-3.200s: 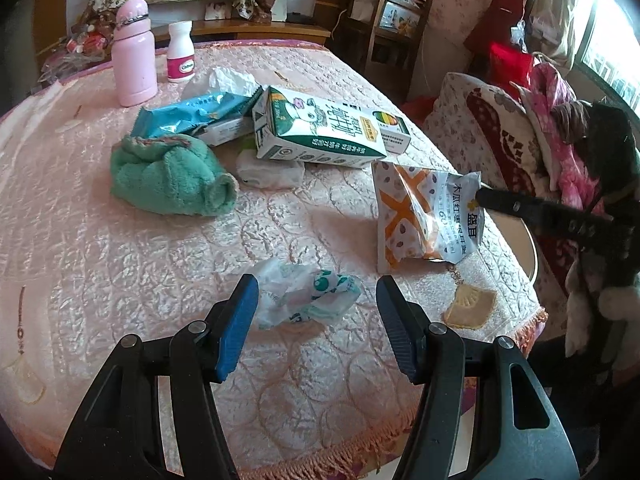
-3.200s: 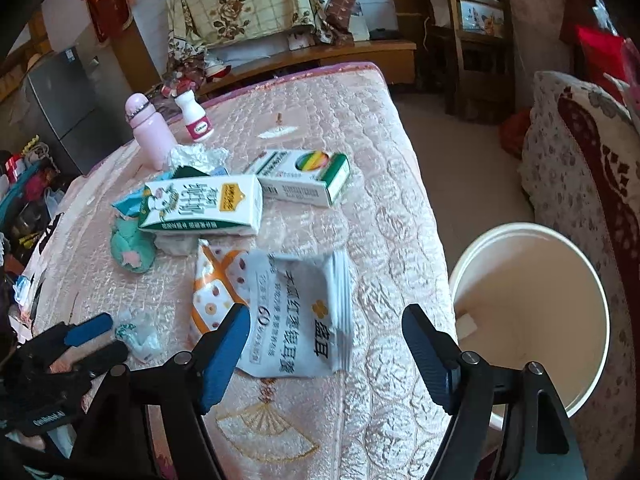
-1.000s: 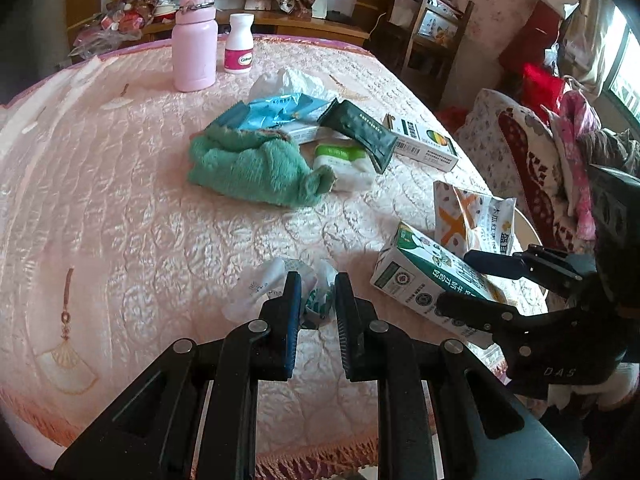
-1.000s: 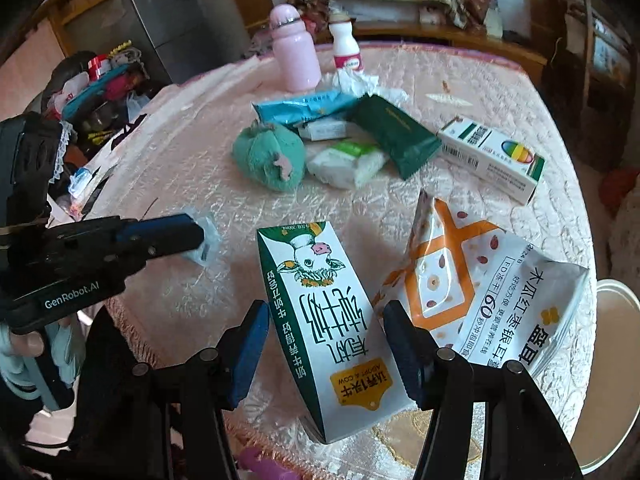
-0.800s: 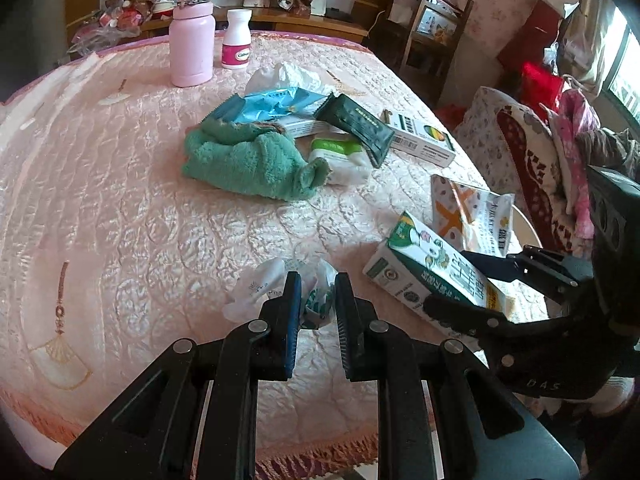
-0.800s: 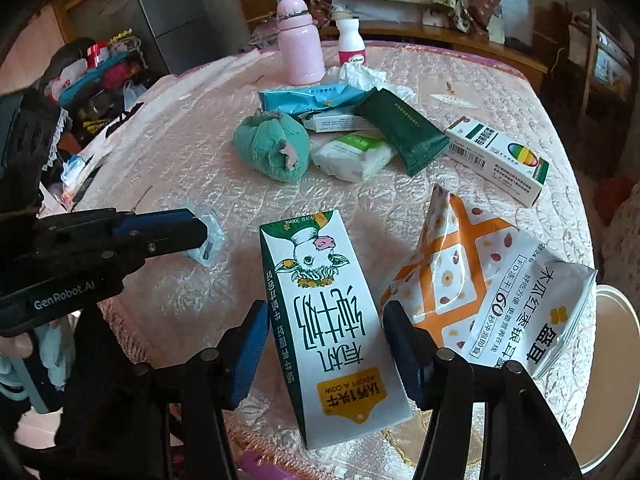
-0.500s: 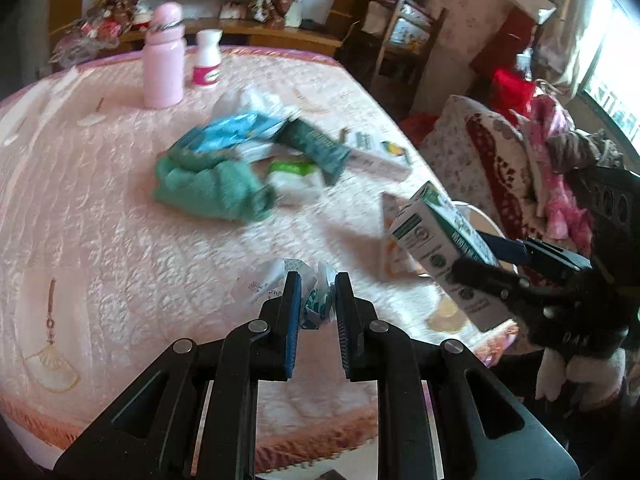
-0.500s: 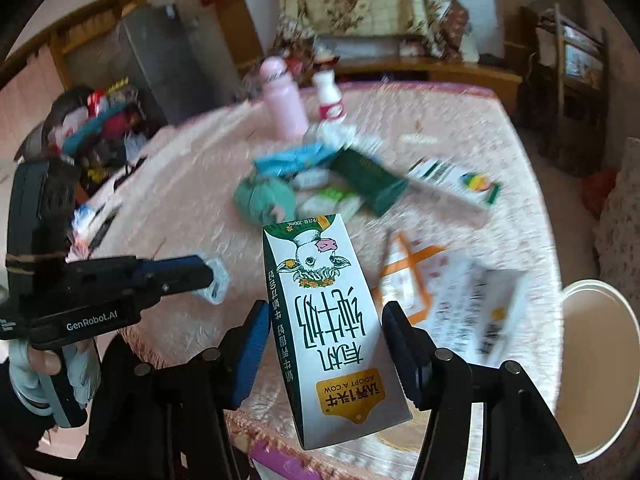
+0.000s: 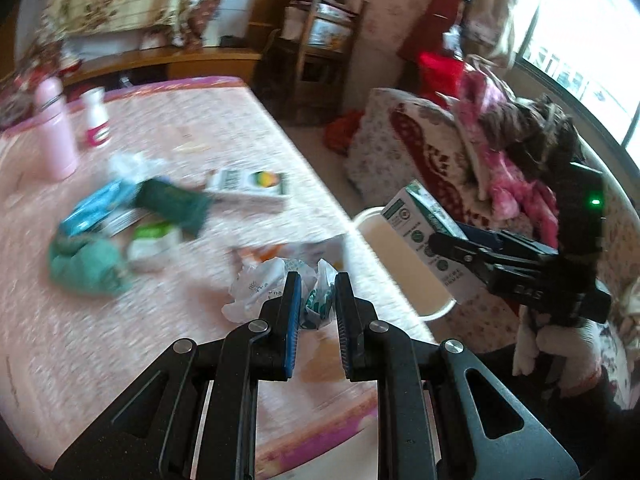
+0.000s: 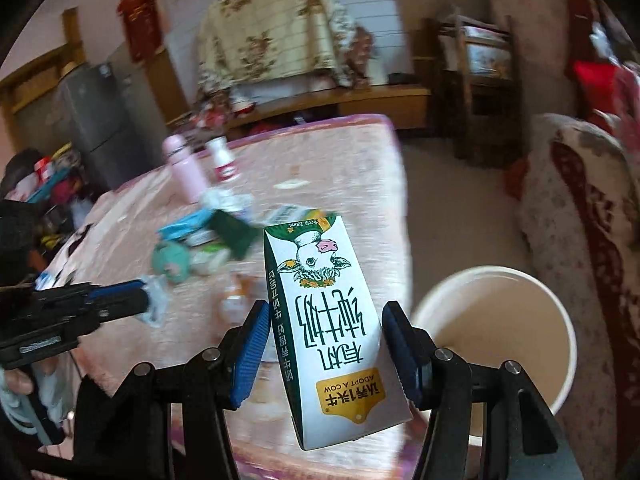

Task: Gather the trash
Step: 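Carry the wrapper and milk carton over the white bucket and release both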

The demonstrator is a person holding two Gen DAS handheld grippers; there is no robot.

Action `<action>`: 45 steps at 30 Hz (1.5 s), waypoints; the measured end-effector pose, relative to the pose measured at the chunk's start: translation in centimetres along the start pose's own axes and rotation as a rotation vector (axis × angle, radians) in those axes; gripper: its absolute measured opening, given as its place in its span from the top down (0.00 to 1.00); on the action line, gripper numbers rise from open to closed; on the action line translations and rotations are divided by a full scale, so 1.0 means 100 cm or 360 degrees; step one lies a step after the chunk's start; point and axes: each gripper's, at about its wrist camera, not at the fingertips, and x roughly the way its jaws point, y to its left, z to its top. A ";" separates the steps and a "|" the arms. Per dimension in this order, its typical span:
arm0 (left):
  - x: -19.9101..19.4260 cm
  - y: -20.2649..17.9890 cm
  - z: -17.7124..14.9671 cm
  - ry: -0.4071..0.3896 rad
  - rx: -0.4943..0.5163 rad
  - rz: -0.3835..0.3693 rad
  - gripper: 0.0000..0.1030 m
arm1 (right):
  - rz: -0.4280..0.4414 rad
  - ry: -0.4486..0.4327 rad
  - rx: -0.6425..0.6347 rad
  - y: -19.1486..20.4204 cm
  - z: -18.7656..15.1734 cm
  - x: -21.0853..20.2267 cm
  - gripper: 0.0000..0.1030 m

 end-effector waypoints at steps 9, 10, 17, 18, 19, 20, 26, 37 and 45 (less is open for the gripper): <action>0.061 -0.066 0.026 0.0076 0.0127 -0.0155 0.86 | -0.0245 0.0080 0.0255 -0.096 -0.019 0.001 0.46; 0.066 -0.071 0.027 0.0080 0.0133 -0.0166 0.86 | -0.0260 0.0093 0.0277 -0.103 -0.021 0.004 0.46; 0.113 -0.102 0.037 0.0131 0.0128 -0.0245 0.86 | -0.0371 0.0184 0.0432 -0.150 -0.037 0.026 0.46; 0.118 -0.105 0.038 0.0137 0.0124 -0.0251 0.86 | -0.0381 0.0183 0.0450 -0.155 -0.038 0.027 0.46; 0.123 -0.108 0.039 0.0140 0.0127 -0.0251 0.86 | -0.0391 0.0184 0.0474 -0.161 -0.041 0.028 0.46; 0.129 -0.111 0.039 0.0143 0.0129 -0.0246 0.86 | -0.0394 0.0185 0.0491 -0.164 -0.042 0.028 0.46; 0.151 -0.115 0.041 0.0166 0.0087 -0.0228 0.61 | -0.0434 0.0150 0.0616 -0.185 -0.046 0.028 0.42; 0.142 -0.103 0.037 0.0146 0.0031 -0.0201 0.52 | -0.0413 0.0117 0.0648 -0.184 -0.047 0.024 0.34; 0.111 -0.091 0.033 0.0045 0.0053 -0.0085 0.52 | -0.0393 0.0109 0.0574 -0.164 -0.045 0.024 0.34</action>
